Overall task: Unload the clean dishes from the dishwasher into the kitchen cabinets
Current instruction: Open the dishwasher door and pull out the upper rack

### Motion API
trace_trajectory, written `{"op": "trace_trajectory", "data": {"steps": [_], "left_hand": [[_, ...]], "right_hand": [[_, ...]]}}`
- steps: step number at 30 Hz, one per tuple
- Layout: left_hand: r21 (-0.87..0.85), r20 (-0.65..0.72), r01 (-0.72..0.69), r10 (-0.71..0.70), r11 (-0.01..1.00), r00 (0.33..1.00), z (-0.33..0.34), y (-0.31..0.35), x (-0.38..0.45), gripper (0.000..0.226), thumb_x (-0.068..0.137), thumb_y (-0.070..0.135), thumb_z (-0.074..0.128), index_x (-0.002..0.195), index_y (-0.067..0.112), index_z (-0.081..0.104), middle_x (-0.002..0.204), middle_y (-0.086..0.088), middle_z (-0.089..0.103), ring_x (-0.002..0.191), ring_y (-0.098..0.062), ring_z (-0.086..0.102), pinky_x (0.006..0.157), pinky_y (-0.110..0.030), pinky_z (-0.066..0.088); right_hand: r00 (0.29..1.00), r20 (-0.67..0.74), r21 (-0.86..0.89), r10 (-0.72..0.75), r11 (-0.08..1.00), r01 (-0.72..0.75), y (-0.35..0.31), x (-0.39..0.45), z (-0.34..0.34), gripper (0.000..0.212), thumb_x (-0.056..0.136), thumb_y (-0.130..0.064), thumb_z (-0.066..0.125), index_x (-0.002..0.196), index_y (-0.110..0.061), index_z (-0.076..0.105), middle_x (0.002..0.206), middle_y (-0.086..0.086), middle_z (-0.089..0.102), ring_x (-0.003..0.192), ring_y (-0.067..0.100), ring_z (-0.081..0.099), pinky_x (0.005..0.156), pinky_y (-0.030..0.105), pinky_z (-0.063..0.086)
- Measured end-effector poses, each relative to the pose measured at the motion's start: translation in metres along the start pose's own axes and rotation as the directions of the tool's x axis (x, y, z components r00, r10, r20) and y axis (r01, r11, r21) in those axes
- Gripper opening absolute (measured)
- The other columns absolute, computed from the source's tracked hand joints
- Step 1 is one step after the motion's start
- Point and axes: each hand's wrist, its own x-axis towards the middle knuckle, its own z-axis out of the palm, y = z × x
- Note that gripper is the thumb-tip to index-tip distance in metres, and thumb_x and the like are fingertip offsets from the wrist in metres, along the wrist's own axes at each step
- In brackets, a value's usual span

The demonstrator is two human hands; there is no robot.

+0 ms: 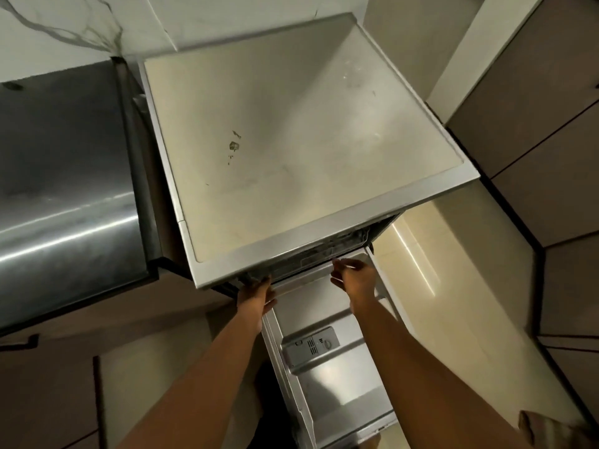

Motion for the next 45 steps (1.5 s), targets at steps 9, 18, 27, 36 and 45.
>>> {"op": "trace_trajectory", "data": {"steps": [9, 18, 27, 36, 45], "left_hand": [[-0.504, 0.088, 0.087, -0.049, 0.859, 0.995, 0.031, -0.014, 0.091, 0.035, 0.098, 0.014, 0.054, 0.131, 0.001, 0.05, 0.121, -0.015, 0.06, 0.102, -0.024, 0.064, 0.069, -0.027, 0.06], [-0.426, 0.659, 0.565, 0.186, -0.707, 0.729, -0.006, -0.027, 0.089, 0.072, 0.08, -0.013, 0.063, 0.142, -0.018, 0.028, 0.149, -0.04, 0.023, 0.134, -0.054, 0.032, 0.099, -0.048, 0.05], [-0.667, 0.027, 0.002, 0.021, 0.745, 0.999, 0.058, -0.021, 0.111, 0.05, 0.09, 0.015, 0.065, 0.135, 0.002, 0.048, 0.124, -0.02, 0.063, 0.098, -0.029, 0.069, 0.059, -0.032, 0.061], [-0.589, 0.059, -0.048, 0.102, 0.807, 0.993, 0.054, -0.063, 0.088, 0.012, 0.097, 0.015, 0.056, 0.099, 0.006, 0.062, 0.076, -0.011, 0.075, 0.068, -0.019, 0.074, 0.058, -0.029, 0.06], [-0.547, 0.033, -0.051, 0.082, 0.836, 0.996, 0.061, -0.069, 0.077, 0.017, 0.099, 0.016, 0.052, 0.107, 0.002, 0.059, 0.069, -0.012, 0.074, 0.069, -0.02, 0.073, 0.056, -0.032, 0.061]], "right_hand": [[0.998, -0.006, 0.044, 0.057, 0.997, -0.057, 0.024, 0.086, 0.043, 0.017, 0.088, 0.005, 0.065, 0.078, -0.009, 0.069, 0.086, 0.014, 0.071, 0.085, 0.029, 0.069, 0.089, 0.044, 0.058], [0.996, -0.075, 0.153, 0.047, 0.988, -0.035, 0.011, 0.101, 0.064, 0.013, 0.087, 0.012, 0.055, 0.082, 0.001, 0.06, 0.07, 0.012, 0.06, 0.055, 0.018, 0.064, 0.049, 0.024, 0.056], [0.992, 0.11, 0.336, 0.057, 0.937, -0.091, 0.018, 0.094, 0.049, 0.013, 0.085, 0.0, 0.073, 0.092, 0.001, 0.062, 0.076, 0.013, 0.063, 0.064, 0.019, 0.066, 0.054, 0.022, 0.055], [0.987, 0.116, 0.255, 0.109, 0.957, -0.136, 0.037, 0.09, 0.012, 0.032, 0.082, -0.005, 0.078, 0.108, 0.009, 0.064, 0.098, 0.022, 0.072, 0.077, 0.023, 0.074, 0.056, 0.023, 0.057], [0.974, 0.154, 0.219, 0.164, 0.956, -0.196, 0.029, 0.081, -0.001, 0.019, 0.086, 0.0, 0.072, 0.101, 0.009, 0.065, 0.092, 0.022, 0.068, 0.086, 0.029, 0.072, 0.061, 0.027, 0.062]]}}
